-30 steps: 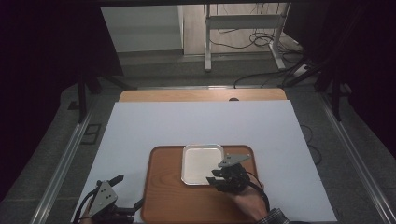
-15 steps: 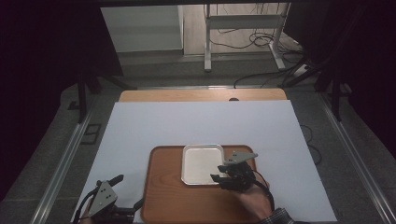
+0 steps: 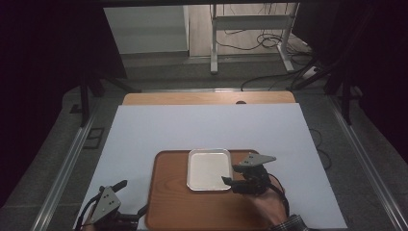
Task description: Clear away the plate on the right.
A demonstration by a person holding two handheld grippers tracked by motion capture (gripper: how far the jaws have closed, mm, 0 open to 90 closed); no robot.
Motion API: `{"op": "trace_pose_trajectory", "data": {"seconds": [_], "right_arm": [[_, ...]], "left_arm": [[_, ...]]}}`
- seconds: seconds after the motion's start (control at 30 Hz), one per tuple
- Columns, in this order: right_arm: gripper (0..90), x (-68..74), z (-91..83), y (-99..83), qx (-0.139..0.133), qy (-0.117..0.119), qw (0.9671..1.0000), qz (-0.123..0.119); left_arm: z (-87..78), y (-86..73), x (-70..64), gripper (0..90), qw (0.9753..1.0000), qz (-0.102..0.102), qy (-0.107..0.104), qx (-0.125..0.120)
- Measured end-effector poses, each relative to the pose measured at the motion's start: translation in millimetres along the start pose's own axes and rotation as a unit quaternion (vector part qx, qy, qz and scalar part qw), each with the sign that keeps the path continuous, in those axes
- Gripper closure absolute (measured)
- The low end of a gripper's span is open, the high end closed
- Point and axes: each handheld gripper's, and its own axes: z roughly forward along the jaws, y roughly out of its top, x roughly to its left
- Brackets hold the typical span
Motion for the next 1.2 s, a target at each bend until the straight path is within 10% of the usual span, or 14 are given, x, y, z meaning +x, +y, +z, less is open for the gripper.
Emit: {"op": "trace_pose_trajectory", "data": {"seconds": [1.2], "right_arm": [[6.3,-13.3,-24.7,-13.6,-0.031,-0.035,0.9988,-0.011]], "left_arm": [[-0.3,-0.3,0.6,0.3,1.0000,-0.004,-0.003,-0.002]]}}
